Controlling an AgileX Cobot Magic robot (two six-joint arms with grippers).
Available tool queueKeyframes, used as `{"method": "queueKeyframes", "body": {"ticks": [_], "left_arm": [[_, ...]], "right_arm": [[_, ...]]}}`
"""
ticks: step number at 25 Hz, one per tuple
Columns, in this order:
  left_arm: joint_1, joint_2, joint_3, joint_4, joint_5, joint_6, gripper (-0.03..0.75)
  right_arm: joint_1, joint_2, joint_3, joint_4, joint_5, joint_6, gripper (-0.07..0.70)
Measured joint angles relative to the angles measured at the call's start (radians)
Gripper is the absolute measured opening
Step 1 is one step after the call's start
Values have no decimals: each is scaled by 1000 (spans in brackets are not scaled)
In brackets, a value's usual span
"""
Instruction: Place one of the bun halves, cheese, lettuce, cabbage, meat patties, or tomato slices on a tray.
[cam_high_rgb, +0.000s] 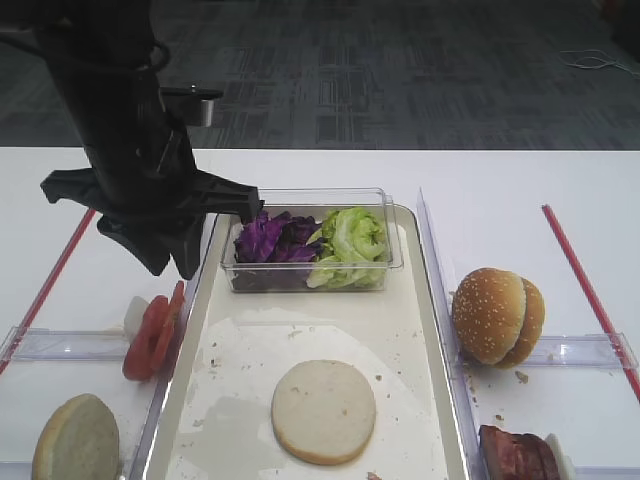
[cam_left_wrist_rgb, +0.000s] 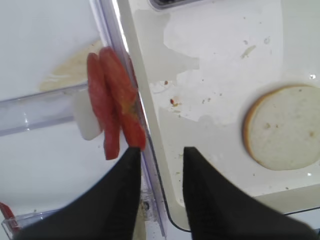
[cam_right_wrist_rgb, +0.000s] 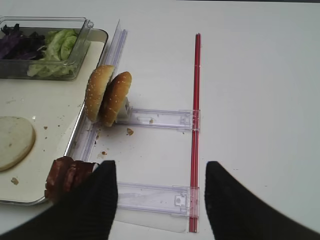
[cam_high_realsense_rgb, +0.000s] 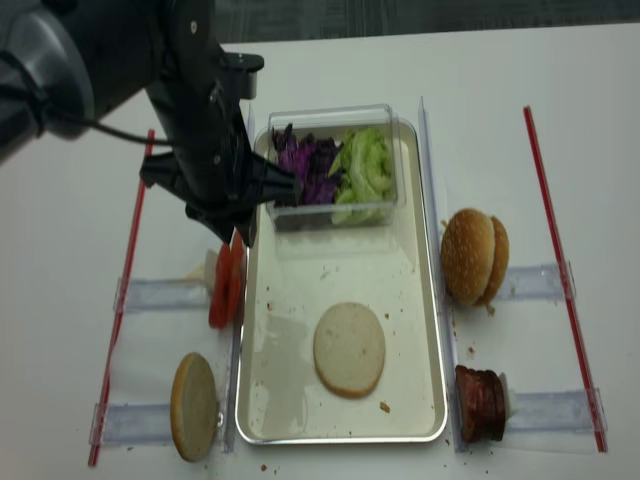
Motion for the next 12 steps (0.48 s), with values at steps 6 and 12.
{"method": "queueKeyframes", "body": {"ticks": [6,12], "left_arm": [[0,-21,-2,22,4,-18,204],[0,-21,-2,54,6,-19,204]], "right_arm": [[0,0,0,0,0,0,405],[0,0,0,0,0,0,405]]}}
